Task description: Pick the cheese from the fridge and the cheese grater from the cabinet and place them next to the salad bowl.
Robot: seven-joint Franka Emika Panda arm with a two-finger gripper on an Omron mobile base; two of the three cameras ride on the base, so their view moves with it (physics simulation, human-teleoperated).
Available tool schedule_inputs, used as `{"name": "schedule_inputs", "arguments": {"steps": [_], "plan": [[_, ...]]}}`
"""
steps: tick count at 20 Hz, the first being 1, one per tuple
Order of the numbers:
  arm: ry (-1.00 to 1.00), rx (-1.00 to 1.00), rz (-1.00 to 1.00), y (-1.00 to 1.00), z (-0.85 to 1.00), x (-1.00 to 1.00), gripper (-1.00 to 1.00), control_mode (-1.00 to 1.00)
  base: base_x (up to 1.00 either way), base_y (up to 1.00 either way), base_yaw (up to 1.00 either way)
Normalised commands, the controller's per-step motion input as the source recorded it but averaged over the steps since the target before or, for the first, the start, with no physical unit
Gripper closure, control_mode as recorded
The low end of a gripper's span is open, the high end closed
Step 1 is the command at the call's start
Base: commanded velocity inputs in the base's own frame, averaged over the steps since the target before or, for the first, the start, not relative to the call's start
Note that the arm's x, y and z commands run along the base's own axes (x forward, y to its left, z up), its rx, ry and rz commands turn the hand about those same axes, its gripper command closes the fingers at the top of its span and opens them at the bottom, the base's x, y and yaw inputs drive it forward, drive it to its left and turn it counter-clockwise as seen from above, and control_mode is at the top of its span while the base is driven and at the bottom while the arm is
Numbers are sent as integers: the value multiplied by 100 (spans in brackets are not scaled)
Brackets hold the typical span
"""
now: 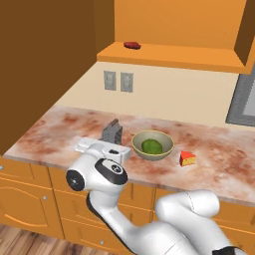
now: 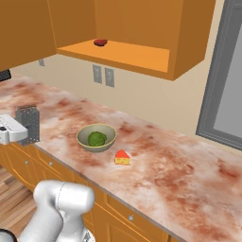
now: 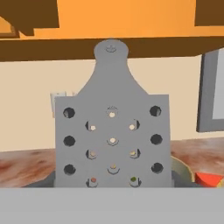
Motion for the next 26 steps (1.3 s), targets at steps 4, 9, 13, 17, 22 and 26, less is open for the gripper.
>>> {"name": "schedule_inputs", "arguments": {"steps": [4,9,13,17,22,26], "plan": [[0,0,-7,0,-32,46,100,-100,0,0,0],[0,0,-1,0,-36,24,100,-100,0,0,0],[0,0,0,0,-30,25,100,-100,0,0,0],[0,0,0,-2,-27,27,100,-100,0,0,0],[0,0,0,-2,-32,36,100,-100,0,0,0],[0,0,0,0,-39,37,100,-100,0,0,0]]}}
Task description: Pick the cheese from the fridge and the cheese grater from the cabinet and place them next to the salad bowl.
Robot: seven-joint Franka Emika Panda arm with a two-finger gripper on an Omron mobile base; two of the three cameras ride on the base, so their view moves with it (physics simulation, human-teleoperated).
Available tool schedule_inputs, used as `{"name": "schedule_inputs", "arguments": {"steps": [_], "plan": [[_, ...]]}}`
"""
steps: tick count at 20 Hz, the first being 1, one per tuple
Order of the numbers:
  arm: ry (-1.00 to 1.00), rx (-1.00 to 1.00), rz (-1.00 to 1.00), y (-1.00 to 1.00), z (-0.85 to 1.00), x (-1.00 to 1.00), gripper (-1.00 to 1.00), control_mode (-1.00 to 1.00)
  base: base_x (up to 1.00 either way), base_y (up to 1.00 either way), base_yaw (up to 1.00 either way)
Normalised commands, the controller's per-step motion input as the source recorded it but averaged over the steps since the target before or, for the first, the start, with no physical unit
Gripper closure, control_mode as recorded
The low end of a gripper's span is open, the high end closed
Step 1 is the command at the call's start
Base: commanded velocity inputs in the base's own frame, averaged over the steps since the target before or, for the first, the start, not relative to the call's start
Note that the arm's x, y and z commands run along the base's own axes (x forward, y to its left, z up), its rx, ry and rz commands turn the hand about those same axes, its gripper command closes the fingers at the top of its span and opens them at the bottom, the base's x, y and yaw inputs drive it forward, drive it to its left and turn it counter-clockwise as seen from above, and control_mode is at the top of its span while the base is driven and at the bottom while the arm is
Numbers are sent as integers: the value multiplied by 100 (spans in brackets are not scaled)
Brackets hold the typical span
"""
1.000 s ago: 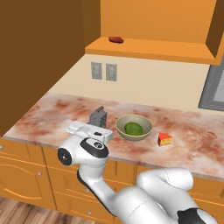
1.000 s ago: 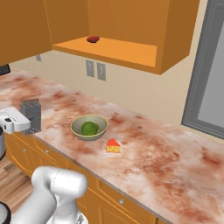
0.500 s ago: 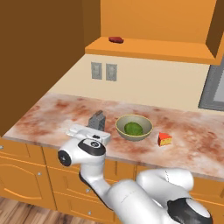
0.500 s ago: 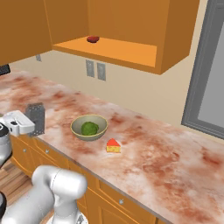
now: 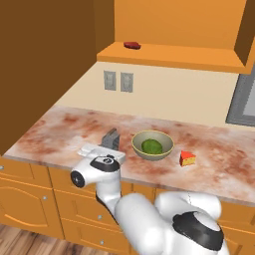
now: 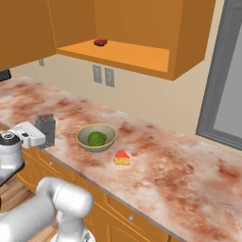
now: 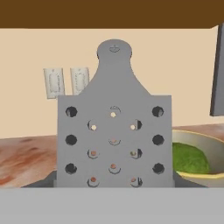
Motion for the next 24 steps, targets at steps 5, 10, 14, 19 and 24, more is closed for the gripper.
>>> {"name": "schedule_inputs", "arguments": {"steps": [5,10,14,19,24], "plan": [[0,0,0,-3,-36,33,100,-100,0,0,0],[0,0,0,-3,-31,34,100,-100,0,0,0],[0,-1,0,-6,-24,38,100,-100,0,0,0],[0,0,0,-7,-26,41,100,-100,0,0,0],[0,0,0,-10,-27,20,100,-100,0,0,0]]}}
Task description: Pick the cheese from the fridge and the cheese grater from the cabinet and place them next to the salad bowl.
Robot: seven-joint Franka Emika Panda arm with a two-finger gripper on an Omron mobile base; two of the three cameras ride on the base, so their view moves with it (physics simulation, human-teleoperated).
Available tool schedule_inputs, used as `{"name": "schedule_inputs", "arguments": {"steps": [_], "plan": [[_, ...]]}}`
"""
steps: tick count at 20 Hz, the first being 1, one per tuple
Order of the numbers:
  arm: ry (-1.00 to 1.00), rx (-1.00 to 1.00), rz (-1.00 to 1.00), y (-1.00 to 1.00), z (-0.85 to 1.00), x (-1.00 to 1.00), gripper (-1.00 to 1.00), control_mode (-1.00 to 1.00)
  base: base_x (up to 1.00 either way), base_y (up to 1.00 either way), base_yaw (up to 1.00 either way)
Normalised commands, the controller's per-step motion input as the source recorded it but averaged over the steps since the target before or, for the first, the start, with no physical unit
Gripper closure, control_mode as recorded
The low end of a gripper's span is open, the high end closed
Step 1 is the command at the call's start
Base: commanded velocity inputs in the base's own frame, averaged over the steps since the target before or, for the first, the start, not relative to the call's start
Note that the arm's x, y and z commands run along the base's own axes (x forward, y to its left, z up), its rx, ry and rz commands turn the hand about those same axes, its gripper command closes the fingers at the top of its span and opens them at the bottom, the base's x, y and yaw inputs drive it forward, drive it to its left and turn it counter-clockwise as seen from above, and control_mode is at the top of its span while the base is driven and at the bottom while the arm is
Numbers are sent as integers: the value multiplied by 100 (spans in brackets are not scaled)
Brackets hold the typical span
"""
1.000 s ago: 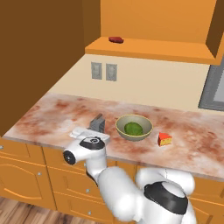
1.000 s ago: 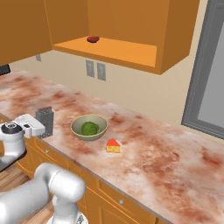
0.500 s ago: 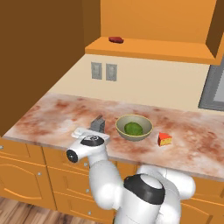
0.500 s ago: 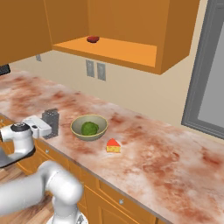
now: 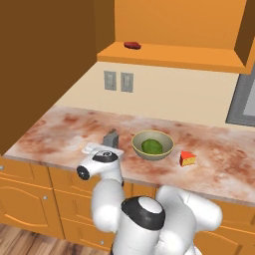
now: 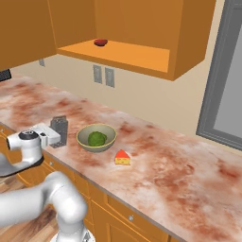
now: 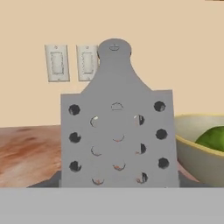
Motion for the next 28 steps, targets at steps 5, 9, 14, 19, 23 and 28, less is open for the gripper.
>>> {"name": "schedule_inputs", "arguments": {"steps": [5,9,14,19,23,28], "plan": [[0,0,0,-4,-34,12,-100,-100,0,0,0],[0,0,0,-13,-29,0,-100,-100,0,0,0],[0,1,0,-8,-7,-2,-100,-100,0,0,0],[0,3,0,0,1,-39,-100,-100,0,0,0],[-3,2,0,0,9,-44,-100,-100,0,0,0],[-1,7,-2,0,33,-62,-100,-100,0,0,0]]}}
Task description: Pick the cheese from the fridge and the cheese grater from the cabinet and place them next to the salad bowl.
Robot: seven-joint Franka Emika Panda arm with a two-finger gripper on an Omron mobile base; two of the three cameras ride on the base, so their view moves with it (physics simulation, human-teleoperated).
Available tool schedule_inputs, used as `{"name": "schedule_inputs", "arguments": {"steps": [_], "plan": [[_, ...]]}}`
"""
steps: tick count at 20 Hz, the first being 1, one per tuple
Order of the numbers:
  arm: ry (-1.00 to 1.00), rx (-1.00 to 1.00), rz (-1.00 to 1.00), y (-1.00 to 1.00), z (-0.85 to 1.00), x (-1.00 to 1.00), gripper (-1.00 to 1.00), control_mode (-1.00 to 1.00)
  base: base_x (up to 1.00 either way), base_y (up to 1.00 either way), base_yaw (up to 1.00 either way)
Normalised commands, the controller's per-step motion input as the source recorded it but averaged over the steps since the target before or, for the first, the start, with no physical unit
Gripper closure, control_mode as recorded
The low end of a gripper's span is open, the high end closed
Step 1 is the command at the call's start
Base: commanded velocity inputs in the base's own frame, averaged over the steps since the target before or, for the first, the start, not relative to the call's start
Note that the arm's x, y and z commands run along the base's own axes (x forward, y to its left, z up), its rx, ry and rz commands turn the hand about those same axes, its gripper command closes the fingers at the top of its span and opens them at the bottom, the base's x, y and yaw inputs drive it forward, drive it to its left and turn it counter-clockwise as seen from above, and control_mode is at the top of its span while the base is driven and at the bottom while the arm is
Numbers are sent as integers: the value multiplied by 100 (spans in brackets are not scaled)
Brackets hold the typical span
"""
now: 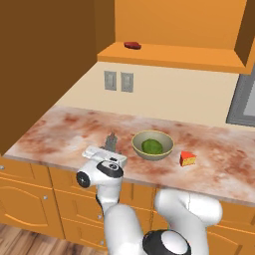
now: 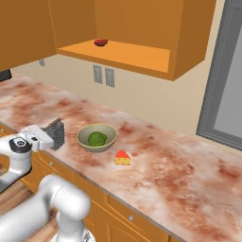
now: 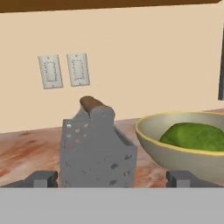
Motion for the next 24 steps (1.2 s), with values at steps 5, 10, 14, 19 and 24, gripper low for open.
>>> {"name": "schedule_inputs", "arguments": {"steps": [5,10,14,19,24], "plan": [[0,8,-1,0,45,-49,-100,-100,0,0,0],[0,16,-1,0,87,-62,-100,-100,0,0,0],[0,20,0,0,100,-54,-100,-100,0,0,0],[-4,30,0,-26,100,-90,-100,-100,0,0,0],[-10,43,4,-56,100,-100,-100,-100,0,0,0]]}}
